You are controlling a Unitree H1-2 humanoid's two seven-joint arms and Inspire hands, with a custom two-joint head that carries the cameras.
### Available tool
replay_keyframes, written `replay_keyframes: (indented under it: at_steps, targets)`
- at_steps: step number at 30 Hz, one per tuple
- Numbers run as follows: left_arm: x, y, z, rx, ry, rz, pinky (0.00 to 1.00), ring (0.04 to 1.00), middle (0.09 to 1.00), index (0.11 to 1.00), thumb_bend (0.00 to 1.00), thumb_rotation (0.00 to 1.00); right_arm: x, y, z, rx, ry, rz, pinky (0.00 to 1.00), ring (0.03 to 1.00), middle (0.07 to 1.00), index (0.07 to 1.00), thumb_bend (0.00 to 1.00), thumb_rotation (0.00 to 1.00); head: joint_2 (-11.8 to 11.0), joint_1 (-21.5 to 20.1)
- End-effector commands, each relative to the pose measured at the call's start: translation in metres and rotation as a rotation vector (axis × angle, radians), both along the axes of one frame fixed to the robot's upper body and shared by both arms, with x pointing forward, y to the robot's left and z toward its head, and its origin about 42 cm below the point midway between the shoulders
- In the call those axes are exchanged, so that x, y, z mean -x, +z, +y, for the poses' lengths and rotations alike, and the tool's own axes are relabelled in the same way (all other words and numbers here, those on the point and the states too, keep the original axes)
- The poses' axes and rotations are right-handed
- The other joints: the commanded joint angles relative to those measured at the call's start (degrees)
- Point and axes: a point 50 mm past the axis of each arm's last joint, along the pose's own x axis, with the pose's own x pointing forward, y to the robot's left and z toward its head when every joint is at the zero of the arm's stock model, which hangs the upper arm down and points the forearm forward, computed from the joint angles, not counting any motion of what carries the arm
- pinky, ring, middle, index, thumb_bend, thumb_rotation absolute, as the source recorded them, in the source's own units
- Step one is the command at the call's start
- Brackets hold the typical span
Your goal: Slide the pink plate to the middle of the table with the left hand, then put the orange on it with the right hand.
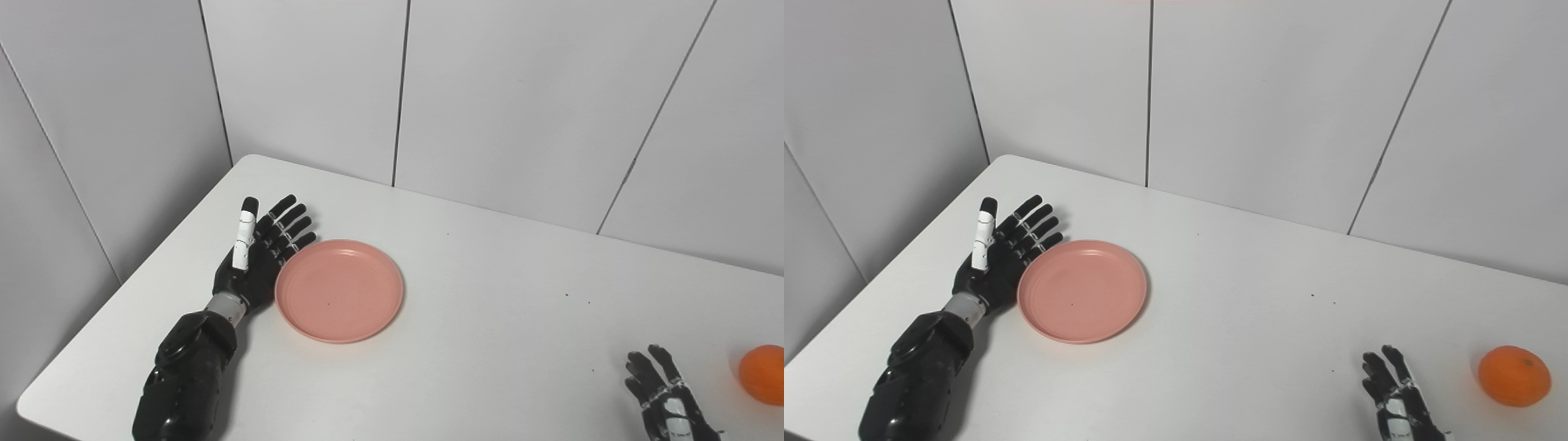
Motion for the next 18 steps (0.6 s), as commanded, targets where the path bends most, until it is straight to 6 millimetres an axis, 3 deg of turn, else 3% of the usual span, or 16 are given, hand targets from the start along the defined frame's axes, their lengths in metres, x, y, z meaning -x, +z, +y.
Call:
replay_keyframes:
  at_steps: [1,18]
  targets:
    - [0.003,-0.008,-0.007,0.022,-0.003,0.048,0.83,0.885,0.863,0.804,0.89,0.74,0.02,-0.027,0.007,-0.035,-0.011,0.114,0.93,0.904,0.863,0.902,0.75,0.79,0.0,-0.1]
    - [0.003,-0.012,-0.042,0.025,0.005,0.08,0.83,0.859,0.838,0.761,0.88,0.74,0.021,-0.025,0.01,-0.045,-0.007,0.113,0.93,0.905,0.861,0.896,0.75,0.77,0.7,-0.8]
